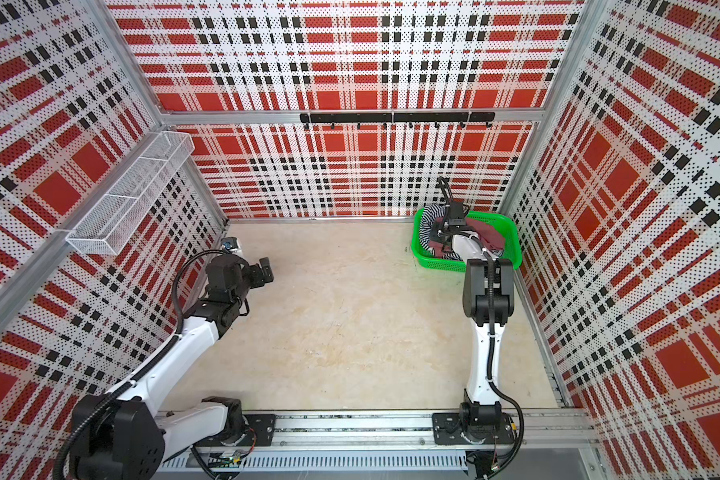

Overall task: Fold and stack the tank tops
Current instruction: 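Grasp the pink tank top with the right gripper and lift it out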

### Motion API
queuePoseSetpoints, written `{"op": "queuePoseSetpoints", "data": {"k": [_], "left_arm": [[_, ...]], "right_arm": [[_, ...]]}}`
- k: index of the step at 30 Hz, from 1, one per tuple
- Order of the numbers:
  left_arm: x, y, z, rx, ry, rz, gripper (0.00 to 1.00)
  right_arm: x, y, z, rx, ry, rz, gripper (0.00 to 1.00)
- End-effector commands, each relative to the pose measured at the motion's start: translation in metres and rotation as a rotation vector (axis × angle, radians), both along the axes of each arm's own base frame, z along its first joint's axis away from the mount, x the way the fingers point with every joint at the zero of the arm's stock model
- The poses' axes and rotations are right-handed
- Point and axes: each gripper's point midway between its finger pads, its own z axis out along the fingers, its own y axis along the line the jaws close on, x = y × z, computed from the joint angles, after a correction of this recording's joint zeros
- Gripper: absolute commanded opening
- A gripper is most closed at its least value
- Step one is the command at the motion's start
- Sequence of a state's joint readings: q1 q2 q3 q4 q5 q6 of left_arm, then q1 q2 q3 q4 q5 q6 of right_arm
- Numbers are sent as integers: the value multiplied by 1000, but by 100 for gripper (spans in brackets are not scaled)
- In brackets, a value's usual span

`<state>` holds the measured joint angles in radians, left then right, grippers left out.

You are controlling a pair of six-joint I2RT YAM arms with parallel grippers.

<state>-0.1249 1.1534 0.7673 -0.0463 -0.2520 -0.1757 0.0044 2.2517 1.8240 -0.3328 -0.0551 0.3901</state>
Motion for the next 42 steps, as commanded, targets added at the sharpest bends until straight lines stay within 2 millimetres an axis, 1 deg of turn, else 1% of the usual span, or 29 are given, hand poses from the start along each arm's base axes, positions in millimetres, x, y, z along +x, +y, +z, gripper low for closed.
{"op": "queuePoseSetpoints", "data": {"k": [1,2,3,5,8,11,13,14,16,18,20,21,22,24,26,27,28,30,32,36,38,39,41,42], "left_arm": [[-3,3,8,9,-13,7,99],[-3,3,8,8,-14,7,99],[-3,3,8,8,-14,6,99],[-3,2,8,8,-15,5,99],[-3,3,8,8,-14,9,99],[-2,4,9,4,-17,7,99],[-2,4,11,-2,-25,3,99],[-2,4,12,-7,-29,2,99],[-3,6,15,-22,-43,5,99],[-2,7,18,-42,-58,3,98],[-2,12,21,-67,-72,21,98],[-2,14,23,-82,-82,28,98],[-3,17,24,-95,-90,34,98],[-3,20,28,-127,-114,32,97],[-2,21,30,-157,-127,21,96],[-1,20,30,-170,-129,12,96],[-1,21,30,-178,-130,9,96],[-1,24,31,-191,-133,12,95],[-1,29,31,-194,-135,23,95],[-3,42,35,-195,-148,57,94],[-5,50,38,-200,-160,75,95],[-7,55,40,-205,-167,85,94],[-10,63,44,-213,-181,104,94],[-11,66,45,-215,-186,113,94]], "right_arm": [[3,-1,24,-3,-32,-3,6],[2,-1,33,-8,-48,-4,2],[1,-2,45,-14,-68,-3,0],[-4,-2,74,-23,-112,2,0],[-18,6,137,-67,-210,27,0],[-40,21,200,-136,-309,59,0],[-59,40,242,-169,-384,94,0],[-68,49,258,-181,-416,109,0],[-91,75,297,-198,-497,151,0],[-113,99,328,-192,-565,195,0],[-134,123,351,-180,-614,239,0],[-145,141,362,-176,-637,276,0],[-154,153,369,-188,-655,298,0],[-177,192,387,-203,-707,380,0],[-194,227,397,-195,-741,469,0],[-202,245,398,-172,-748,523,0],[-206,260,395,-147,-742,567,0],[-211,295,382,-75,-717,663,0],[-214,329,360,3,-669,756,0],[-222,408,301,121,-531,932,0],[-224,439,272,138,-479,977,0],[-223,453,257,144,-456,993,0],[-221,472,235,172,-416,1015,0],[-219,478,229,185,-405,1019,3]]}}
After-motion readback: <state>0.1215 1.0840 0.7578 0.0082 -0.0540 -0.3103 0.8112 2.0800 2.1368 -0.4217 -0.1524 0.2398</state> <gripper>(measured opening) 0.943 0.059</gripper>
